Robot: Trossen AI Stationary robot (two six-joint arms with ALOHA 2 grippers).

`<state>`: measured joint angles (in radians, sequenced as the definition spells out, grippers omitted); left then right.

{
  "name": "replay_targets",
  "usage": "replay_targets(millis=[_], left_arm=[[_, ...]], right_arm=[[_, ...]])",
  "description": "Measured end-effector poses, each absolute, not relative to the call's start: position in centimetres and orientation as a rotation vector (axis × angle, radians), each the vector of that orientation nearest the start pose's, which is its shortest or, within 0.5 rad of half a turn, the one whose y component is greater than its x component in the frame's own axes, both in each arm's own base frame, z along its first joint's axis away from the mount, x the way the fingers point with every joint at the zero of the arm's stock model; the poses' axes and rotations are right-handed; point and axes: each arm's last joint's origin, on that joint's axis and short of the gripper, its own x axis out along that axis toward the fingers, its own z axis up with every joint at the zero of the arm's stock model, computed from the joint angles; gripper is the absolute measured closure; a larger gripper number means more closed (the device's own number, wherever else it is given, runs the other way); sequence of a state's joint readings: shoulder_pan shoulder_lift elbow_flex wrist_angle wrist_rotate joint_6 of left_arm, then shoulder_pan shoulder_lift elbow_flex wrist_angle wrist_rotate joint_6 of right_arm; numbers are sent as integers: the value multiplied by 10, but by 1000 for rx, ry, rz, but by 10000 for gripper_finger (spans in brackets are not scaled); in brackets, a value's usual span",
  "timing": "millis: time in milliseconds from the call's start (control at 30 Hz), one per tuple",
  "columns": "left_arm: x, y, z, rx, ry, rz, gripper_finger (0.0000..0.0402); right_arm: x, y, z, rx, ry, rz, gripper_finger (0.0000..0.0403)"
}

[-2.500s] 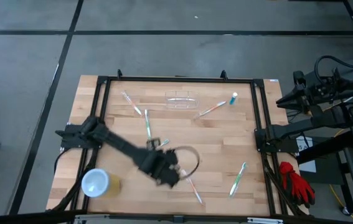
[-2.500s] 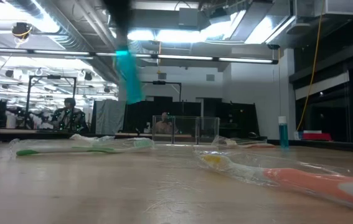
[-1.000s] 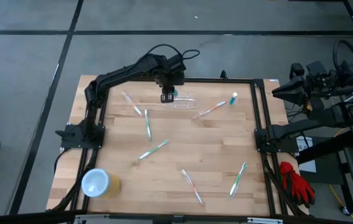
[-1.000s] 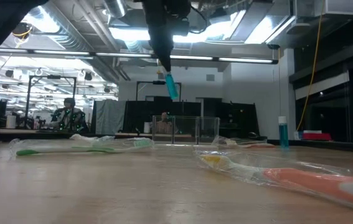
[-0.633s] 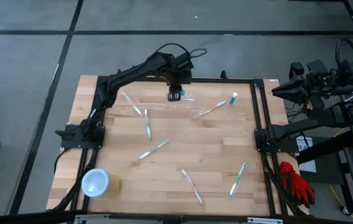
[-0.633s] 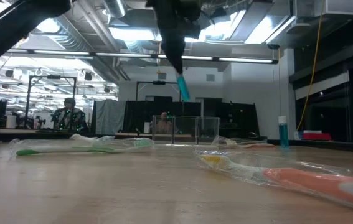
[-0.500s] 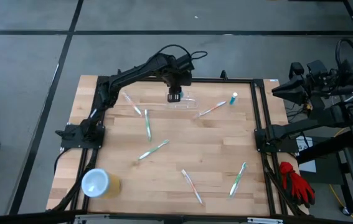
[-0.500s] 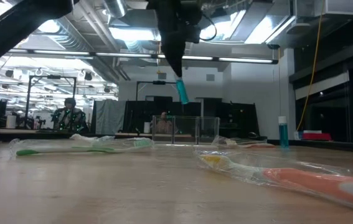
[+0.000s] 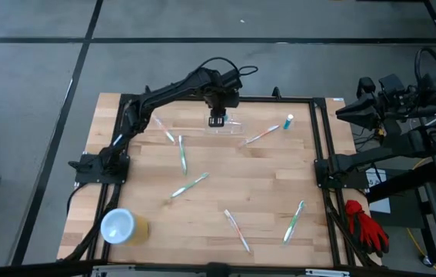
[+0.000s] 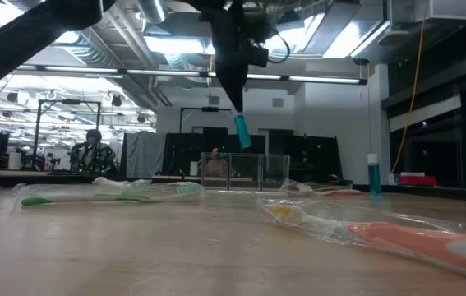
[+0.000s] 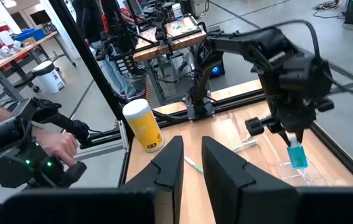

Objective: Pick & Place toothbrushing station
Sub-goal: Put the bottom blue mouthwash into the transparent organizer

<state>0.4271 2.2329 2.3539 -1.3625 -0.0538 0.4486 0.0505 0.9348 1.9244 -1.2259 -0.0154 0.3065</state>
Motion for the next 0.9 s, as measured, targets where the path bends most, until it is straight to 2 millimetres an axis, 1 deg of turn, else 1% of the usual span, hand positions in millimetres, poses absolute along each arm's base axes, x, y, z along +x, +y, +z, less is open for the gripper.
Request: replay_targets(millis=[267, 433, 533, 900], left_arm=[[417, 192, 293, 161, 1309, 116, 308], [420, 195, 285, 175, 1324, 121, 308], [420, 198, 278, 169, 1357, 122, 308], [420, 203, 277, 149, 1351, 146, 308]], right_arm=[[42, 3, 531, 306, 245, 28, 341], [42, 3, 531, 309, 245, 27, 341], [42, 2, 531, 308, 245, 24, 341], [42, 2, 531, 300, 244, 20, 341]])
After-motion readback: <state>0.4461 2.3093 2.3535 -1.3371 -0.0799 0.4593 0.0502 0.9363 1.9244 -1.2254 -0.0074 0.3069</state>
